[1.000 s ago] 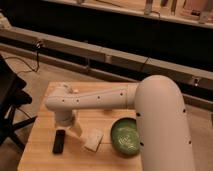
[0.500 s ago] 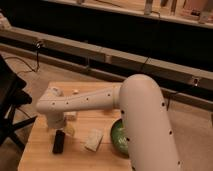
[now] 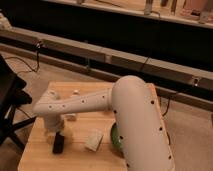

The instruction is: Place the eraser in the ceramic cup

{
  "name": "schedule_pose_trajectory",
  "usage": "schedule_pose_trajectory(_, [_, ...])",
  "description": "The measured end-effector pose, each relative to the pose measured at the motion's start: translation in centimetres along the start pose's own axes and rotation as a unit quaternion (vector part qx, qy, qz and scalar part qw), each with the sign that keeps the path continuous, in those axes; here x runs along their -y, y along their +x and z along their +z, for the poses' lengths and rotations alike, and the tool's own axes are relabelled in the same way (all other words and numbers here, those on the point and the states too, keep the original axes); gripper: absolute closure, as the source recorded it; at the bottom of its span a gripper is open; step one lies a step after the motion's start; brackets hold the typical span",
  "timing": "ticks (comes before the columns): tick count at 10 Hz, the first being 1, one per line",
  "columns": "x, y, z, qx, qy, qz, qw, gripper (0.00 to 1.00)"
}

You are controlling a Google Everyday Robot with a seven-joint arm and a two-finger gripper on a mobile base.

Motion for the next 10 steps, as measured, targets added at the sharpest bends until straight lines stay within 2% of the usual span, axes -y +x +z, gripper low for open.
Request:
schedule_pose_trajectory(2, [0.3, -0.3, 0.6, 0.008, 0.001, 0.000, 1.0000, 0.23])
schedule_pose_trajectory(4, [0.4, -0.3, 0.8, 0.011, 0.004, 0.003, 0.9999, 0.48])
schedule_pose_trajectory(8, [-0.1, -0.2, -0.8, -0.009, 0.008, 0.015, 0.9998, 0.93])
schedule_pose_trajectory(9, [-0.1, -0.1, -1.7, -0.018, 0.010, 0.017, 0.9996, 0.99])
schedule_pose_trajectory(10, [-0.6, 0.3, -3.1, -0.031, 0.013, 0.024, 0.9992, 1.00])
